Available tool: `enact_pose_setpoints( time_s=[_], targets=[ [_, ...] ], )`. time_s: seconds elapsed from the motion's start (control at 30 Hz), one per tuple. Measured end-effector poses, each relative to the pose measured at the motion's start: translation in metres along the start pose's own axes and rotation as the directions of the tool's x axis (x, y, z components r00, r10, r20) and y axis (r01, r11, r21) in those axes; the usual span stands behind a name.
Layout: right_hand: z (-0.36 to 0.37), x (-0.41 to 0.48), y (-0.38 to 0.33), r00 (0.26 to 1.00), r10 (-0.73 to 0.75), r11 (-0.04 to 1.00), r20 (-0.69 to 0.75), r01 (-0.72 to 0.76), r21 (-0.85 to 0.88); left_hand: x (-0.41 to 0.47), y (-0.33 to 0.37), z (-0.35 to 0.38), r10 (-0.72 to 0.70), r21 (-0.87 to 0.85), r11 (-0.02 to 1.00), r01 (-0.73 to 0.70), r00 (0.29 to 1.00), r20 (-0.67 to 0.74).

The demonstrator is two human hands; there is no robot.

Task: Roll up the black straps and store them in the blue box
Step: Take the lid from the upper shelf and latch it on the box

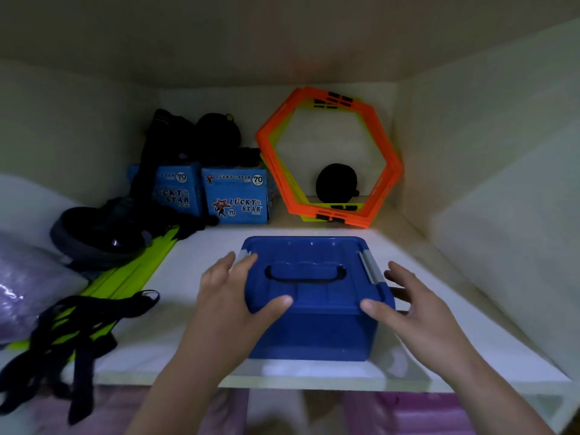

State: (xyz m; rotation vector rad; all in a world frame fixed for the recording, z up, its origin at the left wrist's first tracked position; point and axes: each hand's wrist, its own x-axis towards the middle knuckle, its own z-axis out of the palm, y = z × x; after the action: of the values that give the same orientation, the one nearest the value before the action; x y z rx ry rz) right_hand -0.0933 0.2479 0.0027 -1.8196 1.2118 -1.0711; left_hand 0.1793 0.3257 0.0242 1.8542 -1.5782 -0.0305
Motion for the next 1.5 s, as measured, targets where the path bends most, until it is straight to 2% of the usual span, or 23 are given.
enact_pose_setpoints(
  time_s=[0.2,0.43,0.63,0.83,1.07,1.27,1.5],
  targets=[
    [0.005,0.005,0.001,0.996,0.021,0.998,0.082,-0.026,0.061,-0.007,-0.024,0.005,-0.082,-0.156,0.984,0.087,0.996,0.038],
    [0.021,0.016,-0.004,0.993,-0.006,0.988,0.114,-0.012,0.156,0.006,-0.041,0.000,-0.097,-0.198,0.975,0.101,0.995,0.035],
    [0.057,0.041,-0.014,0.991,-0.015,0.983,0.131,-0.009,0.184,0.032,-0.075,-0.007,-0.092,-0.236,0.967,0.096,0.995,0.027],
    [0.110,0.085,-0.023,0.986,-0.027,0.976,0.164,-0.009,0.218,0.069,-0.117,-0.022,-0.148,-0.319,0.936,0.151,0.988,0.032],
    [0.179,0.148,-0.034,0.983,-0.035,0.966,0.180,-0.013,0.258,0.119,-0.181,-0.037,-0.159,-0.307,0.940,0.149,0.987,-0.010],
    [0.221,0.201,-0.038,0.984,-0.035,0.961,0.177,-0.016,0.276,0.169,-0.223,-0.045,-0.204,-0.358,0.907,0.222,0.975,0.088],
    [0.248,0.258,-0.036,0.985,-0.020,0.985,0.171,-0.011,0.175,0.214,-0.245,-0.047,-0.176,-0.325,0.922,0.212,0.975,0.135]
  ],
)
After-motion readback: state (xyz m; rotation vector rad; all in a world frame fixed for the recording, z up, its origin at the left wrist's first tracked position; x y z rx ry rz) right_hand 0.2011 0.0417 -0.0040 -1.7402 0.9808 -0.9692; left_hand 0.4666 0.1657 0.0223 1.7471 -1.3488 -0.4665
